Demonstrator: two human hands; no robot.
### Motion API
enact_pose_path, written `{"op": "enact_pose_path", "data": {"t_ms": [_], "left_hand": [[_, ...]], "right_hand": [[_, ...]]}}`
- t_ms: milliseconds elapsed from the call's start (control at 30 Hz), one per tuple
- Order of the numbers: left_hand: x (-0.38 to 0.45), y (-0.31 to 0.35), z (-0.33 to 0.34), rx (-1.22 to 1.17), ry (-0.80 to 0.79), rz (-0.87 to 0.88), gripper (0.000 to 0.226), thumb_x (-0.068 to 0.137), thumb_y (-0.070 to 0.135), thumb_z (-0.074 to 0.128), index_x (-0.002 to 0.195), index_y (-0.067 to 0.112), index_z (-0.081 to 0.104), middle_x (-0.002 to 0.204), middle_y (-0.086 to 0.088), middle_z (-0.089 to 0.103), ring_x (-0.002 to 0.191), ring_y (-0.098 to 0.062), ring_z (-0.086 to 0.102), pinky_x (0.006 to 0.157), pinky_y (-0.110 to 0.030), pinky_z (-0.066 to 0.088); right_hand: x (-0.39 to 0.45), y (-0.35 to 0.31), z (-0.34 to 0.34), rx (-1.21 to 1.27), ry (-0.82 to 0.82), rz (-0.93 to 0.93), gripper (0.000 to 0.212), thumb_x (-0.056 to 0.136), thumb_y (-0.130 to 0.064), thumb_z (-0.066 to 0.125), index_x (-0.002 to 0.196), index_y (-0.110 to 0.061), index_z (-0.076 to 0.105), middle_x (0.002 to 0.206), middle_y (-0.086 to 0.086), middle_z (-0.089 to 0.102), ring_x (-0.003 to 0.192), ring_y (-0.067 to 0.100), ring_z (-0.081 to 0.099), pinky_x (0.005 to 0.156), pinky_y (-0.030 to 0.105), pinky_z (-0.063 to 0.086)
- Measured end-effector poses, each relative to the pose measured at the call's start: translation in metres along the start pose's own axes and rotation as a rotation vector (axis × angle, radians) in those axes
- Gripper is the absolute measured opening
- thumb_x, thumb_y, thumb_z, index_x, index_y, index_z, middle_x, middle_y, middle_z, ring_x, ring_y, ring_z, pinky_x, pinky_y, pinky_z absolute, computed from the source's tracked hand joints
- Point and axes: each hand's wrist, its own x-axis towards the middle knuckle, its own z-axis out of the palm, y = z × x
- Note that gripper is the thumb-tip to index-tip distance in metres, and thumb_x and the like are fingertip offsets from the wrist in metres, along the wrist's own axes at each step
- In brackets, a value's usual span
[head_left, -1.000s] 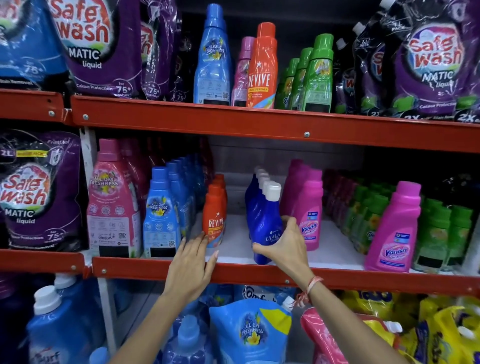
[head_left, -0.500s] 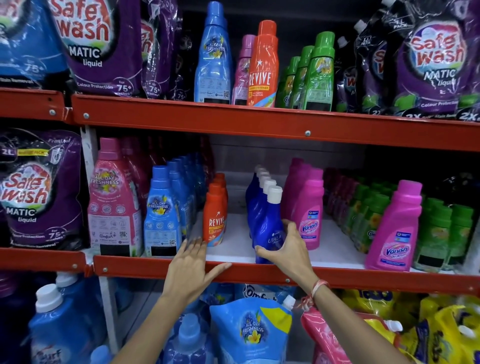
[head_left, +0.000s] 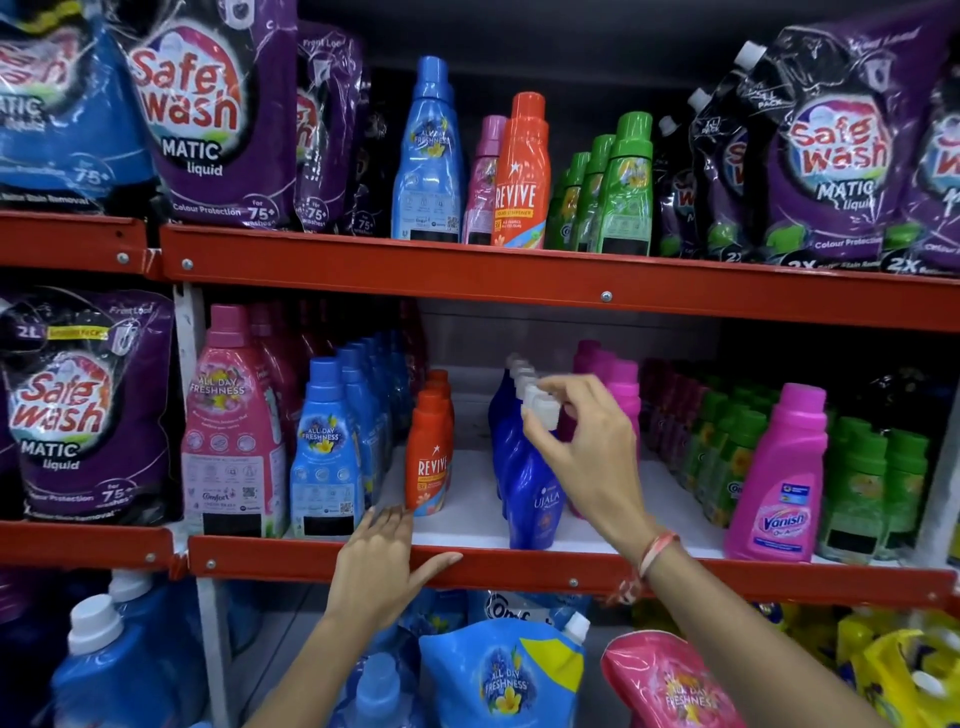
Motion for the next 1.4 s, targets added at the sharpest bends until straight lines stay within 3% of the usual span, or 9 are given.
{"op": "enact_pose_path", "data": {"t_ms": [167,267,433,567,767,933,1100,1200,1400], "left_hand": [[0.002,0.000,-0.003,0.013,0.017,0.008,0.091,0.081,0.079,0.020,0.091,0.008,0.075,0.087,-0.004,0.076,0.087,-0.015,0.071,0.082,-0.031,0.054],[0.003,0.000,-0.005,0.012,0.009,0.005,0.091,0.081,0.080,0.019,0.087,0.009,0.076,0.084,-0.001,0.076,0.083,-0.013,0.071,0.078,-0.029,0.056],[0.004,-0.001,-0.004,0.003,0.026,0.002,0.090,0.080,0.081,0.019,0.086,0.011,0.076,0.081,0.000,0.076,0.080,-0.014,0.072,0.074,-0.027,0.056],[0.006,-0.002,0.002,-0.003,0.034,0.007,0.093,0.078,0.083,0.022,0.089,0.009,0.076,0.085,-0.001,0.076,0.083,-0.013,0.071,0.078,-0.030,0.056],[0.011,-0.004,0.009,0.016,0.072,0.017,0.093,0.077,0.084,0.022,0.087,0.009,0.077,0.083,-0.002,0.076,0.079,-0.013,0.072,0.076,-0.031,0.056],[0.014,-0.006,0.017,0.025,0.091,0.012,0.097,0.077,0.084,0.020,0.088,0.006,0.076,0.084,-0.005,0.076,0.078,-0.016,0.072,0.074,-0.033,0.057],[0.013,-0.005,0.012,0.025,0.084,0.011,0.097,0.077,0.084,0.019,0.086,0.007,0.077,0.083,-0.003,0.076,0.077,-0.014,0.072,0.073,-0.032,0.056],[0.010,-0.004,0.011,0.022,0.056,0.003,0.094,0.076,0.084,0.022,0.088,0.008,0.076,0.085,-0.002,0.076,0.081,-0.013,0.071,0.078,-0.031,0.055],[0.003,0.001,0.003,0.046,0.063,-0.013,0.091,0.079,0.081,0.022,0.089,0.008,0.075,0.087,-0.004,0.076,0.085,-0.017,0.071,0.081,-0.032,0.055]], "right_hand": [[0.059,-0.037,-0.017,0.080,0.157,-0.106,0.027,0.083,-0.026,0.065,0.107,-0.014,0.065,0.103,-0.001,0.065,0.099,0.016,0.061,0.089,0.038,0.052],[0.094,-0.049,-0.023,0.053,0.228,-0.078,0.042,0.082,-0.027,0.065,0.120,-0.011,0.059,0.115,0.005,0.062,0.109,0.021,0.057,0.096,0.039,0.049],[0.142,-0.055,-0.029,-0.058,0.108,0.109,0.072,0.083,-0.037,0.067,0.139,-0.002,0.038,0.134,0.015,0.052,0.126,0.029,0.048,0.100,0.035,0.038],[0.172,-0.059,-0.029,-0.058,0.040,0.169,0.045,0.079,-0.044,0.070,0.103,-0.009,0.055,0.091,0.008,0.061,0.087,0.027,0.056,0.064,0.031,0.039],[0.199,-0.055,-0.018,-0.012,-0.093,0.248,0.054,0.068,-0.054,0.074,0.095,-0.007,0.069,0.090,0.007,0.072,0.087,0.025,0.069,0.066,0.032,0.048],[0.198,-0.053,-0.019,0.124,-0.052,0.276,0.043,0.065,-0.048,0.079,0.086,-0.011,0.074,0.083,0.004,0.074,0.076,0.019,0.070,0.065,0.033,0.052],[0.193,-0.050,-0.036,0.413,0.054,0.294,0.036,0.050,-0.050,0.085,0.061,-0.020,0.068,0.079,0.005,0.077,0.073,0.024,0.075,0.070,0.049,0.061],[0.178,-0.062,-0.060,0.515,0.084,0.308,0.036,0.049,-0.045,0.088,0.065,-0.019,0.070,0.082,0.006,0.078,0.076,0.022,0.076,0.071,0.045,0.062],[0.123,-0.068,-0.078,0.683,-0.082,0.385,0.038,0.065,-0.019,0.086,0.096,-0.004,0.070,0.094,0.012,0.077,0.079,0.023,0.076,0.060,0.028,0.061]]}}
